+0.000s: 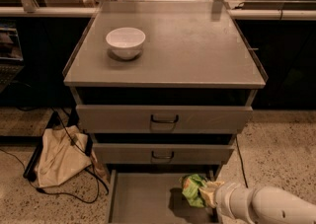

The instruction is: Place green rice chip bag into bottom drawer

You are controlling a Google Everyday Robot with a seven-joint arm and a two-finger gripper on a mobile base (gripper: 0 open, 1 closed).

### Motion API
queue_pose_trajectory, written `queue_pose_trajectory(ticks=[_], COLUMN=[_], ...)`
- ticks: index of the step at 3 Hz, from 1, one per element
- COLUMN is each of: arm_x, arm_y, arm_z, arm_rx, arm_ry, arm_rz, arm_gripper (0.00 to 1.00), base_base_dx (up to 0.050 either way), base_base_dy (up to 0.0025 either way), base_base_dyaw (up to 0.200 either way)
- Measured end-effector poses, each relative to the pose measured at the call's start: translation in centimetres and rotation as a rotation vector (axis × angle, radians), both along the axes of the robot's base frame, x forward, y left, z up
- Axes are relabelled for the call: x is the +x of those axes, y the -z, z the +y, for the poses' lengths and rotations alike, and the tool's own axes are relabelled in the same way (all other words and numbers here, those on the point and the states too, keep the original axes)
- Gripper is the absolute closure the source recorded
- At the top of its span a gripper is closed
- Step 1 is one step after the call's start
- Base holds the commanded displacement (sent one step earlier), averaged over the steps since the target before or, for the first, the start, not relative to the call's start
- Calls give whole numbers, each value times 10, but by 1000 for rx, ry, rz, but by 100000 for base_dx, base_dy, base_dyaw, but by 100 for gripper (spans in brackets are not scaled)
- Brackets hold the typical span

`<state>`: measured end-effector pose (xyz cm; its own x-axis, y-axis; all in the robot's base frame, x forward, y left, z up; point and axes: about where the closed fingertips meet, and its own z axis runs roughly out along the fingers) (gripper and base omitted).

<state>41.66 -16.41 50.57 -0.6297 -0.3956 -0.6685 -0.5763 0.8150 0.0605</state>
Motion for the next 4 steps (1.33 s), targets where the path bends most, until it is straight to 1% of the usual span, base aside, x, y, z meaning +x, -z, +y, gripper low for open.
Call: queue_pose_trajectory(ticks=[1, 2, 3, 4], arm_x=[22, 54, 53, 56], arm_y=[19, 58, 59, 111], arm_z=[-13, -32, -31, -46], arm_rx=[41, 85, 88, 118], arm_ry=[-29, -34, -30, 79], arm_rz=[-17, 3, 4, 36], arm_gripper=[100, 100, 100, 100], base_base_dx=[0, 0, 0, 0], base_base_dy=[0, 0, 0, 0], base_base_dyaw=[0, 0, 0, 0])
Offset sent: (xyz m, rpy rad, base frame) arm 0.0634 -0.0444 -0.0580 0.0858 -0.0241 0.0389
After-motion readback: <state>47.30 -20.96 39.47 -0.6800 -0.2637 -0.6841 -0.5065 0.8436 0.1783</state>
